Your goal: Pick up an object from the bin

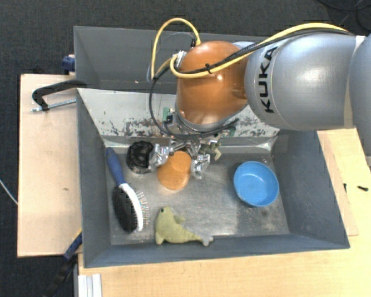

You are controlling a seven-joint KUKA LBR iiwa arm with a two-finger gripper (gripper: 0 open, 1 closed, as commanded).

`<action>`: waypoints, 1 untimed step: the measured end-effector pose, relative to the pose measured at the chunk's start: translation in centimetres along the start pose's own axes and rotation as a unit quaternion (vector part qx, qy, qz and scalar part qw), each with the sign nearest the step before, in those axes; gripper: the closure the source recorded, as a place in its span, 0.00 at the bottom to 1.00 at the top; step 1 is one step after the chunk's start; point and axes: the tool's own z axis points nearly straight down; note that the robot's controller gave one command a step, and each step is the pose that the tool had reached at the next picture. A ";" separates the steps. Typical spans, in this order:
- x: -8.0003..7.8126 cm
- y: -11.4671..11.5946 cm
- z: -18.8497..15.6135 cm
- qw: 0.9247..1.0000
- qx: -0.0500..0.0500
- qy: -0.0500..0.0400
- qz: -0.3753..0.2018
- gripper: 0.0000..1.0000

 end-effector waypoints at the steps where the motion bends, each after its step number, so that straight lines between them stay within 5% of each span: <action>1: 0.3 0.8 3.7 0.993 -0.002 0.002 -0.115 0.00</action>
Offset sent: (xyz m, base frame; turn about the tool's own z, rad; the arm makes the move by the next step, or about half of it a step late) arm -0.0089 -0.0005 -0.0374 -0.2338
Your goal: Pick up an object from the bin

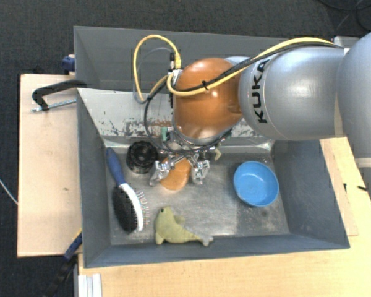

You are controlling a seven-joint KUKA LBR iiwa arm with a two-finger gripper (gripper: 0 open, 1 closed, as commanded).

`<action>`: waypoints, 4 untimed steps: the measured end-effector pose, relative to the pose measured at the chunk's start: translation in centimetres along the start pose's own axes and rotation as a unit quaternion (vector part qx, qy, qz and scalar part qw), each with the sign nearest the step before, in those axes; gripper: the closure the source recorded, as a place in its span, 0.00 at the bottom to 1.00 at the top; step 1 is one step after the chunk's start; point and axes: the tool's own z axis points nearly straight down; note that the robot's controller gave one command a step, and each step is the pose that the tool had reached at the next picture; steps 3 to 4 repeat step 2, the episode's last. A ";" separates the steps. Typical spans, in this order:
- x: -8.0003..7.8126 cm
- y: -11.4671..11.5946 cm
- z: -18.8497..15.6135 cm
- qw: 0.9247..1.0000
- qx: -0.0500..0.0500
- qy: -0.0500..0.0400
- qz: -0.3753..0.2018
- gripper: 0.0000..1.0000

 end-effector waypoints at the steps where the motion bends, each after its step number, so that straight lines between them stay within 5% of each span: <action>1: -0.2 0.0 -0.1 1.000 0.001 -0.002 0.000 1.00; 2: 0.2 1.9 -15.8 1.000 0.009 -0.004 -0.009 1.00; 4: 0.2 1.9 -15.8 1.000 0.009 -0.004 -0.009 1.00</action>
Offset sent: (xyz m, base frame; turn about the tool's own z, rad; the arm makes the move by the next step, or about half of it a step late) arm 0.0000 0.0000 0.0000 0.0000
